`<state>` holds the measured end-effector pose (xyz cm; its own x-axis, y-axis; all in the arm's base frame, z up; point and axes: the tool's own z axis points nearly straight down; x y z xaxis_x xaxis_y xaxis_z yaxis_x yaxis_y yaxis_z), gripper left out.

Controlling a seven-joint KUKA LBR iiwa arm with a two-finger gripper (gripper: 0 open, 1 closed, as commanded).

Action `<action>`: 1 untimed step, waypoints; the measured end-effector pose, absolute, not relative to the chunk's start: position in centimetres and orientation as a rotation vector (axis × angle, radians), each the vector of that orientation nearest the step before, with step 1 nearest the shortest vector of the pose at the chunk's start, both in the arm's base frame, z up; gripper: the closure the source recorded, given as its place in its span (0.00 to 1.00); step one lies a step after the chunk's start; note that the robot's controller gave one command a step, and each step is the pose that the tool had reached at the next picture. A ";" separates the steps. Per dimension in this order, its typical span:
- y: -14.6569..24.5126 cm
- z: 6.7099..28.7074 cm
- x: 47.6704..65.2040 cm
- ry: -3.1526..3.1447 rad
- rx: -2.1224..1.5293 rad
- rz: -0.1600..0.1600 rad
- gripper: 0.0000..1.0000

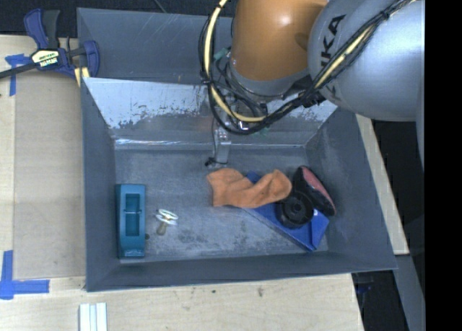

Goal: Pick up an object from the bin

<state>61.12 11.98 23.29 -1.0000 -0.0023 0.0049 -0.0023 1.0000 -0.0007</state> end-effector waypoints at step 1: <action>11.9 23.8 61.2 -3.145 0.000 -0.002 0.00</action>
Offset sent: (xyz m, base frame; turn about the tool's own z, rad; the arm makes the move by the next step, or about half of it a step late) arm -0.0107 -0.0524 -0.0883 0.0473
